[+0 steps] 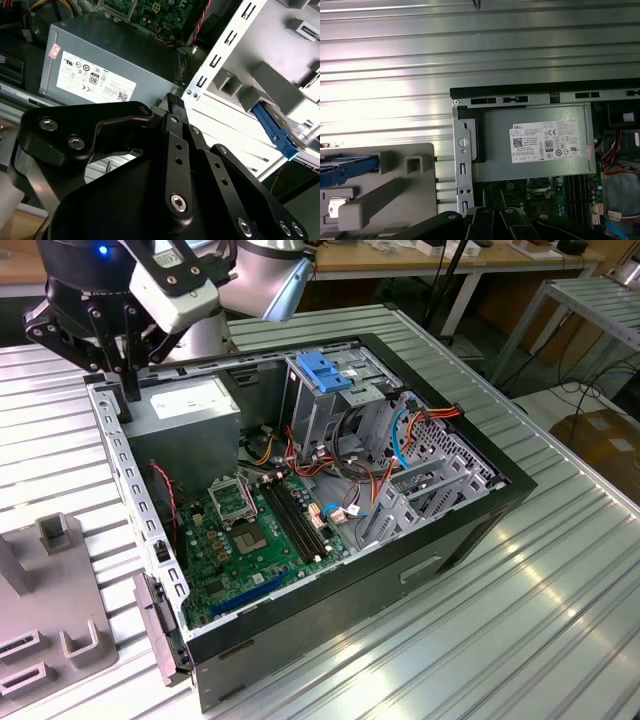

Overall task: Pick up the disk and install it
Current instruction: 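Reach for the disk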

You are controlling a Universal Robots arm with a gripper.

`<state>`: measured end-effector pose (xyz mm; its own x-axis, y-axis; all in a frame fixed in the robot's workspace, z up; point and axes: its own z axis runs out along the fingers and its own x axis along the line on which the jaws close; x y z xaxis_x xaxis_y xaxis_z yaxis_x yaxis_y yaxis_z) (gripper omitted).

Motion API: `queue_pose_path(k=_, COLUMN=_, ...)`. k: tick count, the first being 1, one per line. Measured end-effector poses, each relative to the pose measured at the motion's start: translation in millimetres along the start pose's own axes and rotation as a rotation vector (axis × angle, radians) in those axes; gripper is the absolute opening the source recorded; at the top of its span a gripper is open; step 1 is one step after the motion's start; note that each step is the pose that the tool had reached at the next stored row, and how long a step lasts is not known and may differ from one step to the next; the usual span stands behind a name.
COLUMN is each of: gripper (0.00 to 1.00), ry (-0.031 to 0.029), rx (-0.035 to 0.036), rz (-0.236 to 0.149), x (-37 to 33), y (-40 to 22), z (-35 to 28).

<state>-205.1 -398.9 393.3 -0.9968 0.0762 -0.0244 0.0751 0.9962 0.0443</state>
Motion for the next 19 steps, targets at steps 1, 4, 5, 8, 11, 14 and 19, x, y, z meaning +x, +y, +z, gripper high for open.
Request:
queue_pose_path(k=1, gripper=0.10, ry=0.0000, rx=0.0000, rz=0.000, x=0.9, y=-0.1, z=0.0)
queue_pose_path(k=4, gripper=0.10, ry=0.0000, rx=0.0000, rz=0.000, x=4.6, y=-0.4, z=-0.1)
queue_pose_path(k=5, gripper=0.10, ry=0.0000, rx=0.0000, rz=0.000, x=5.9, y=-0.5, z=-0.1)
queue_pose_path(k=8, gripper=0.10, ry=0.0000, rx=0.0000, rz=0.000, x=8.9, y=-0.7, z=-0.2)
queue_pose_path(k=11, gripper=0.10, ry=0.0000, rx=-0.0001, rz=0.000, x=14.1, y=-1.0, z=-0.3)
queue_pose_path(k=14, gripper=0.10, ry=0.0000, rx=0.0000, rz=0.000, x=17.7, y=-1.3, z=-0.4)
queue_pose_path(k=19, gripper=0.10, ry=0.0000, rx=0.0000, rz=0.000, x=22.5, y=-1.7, z=-0.6)
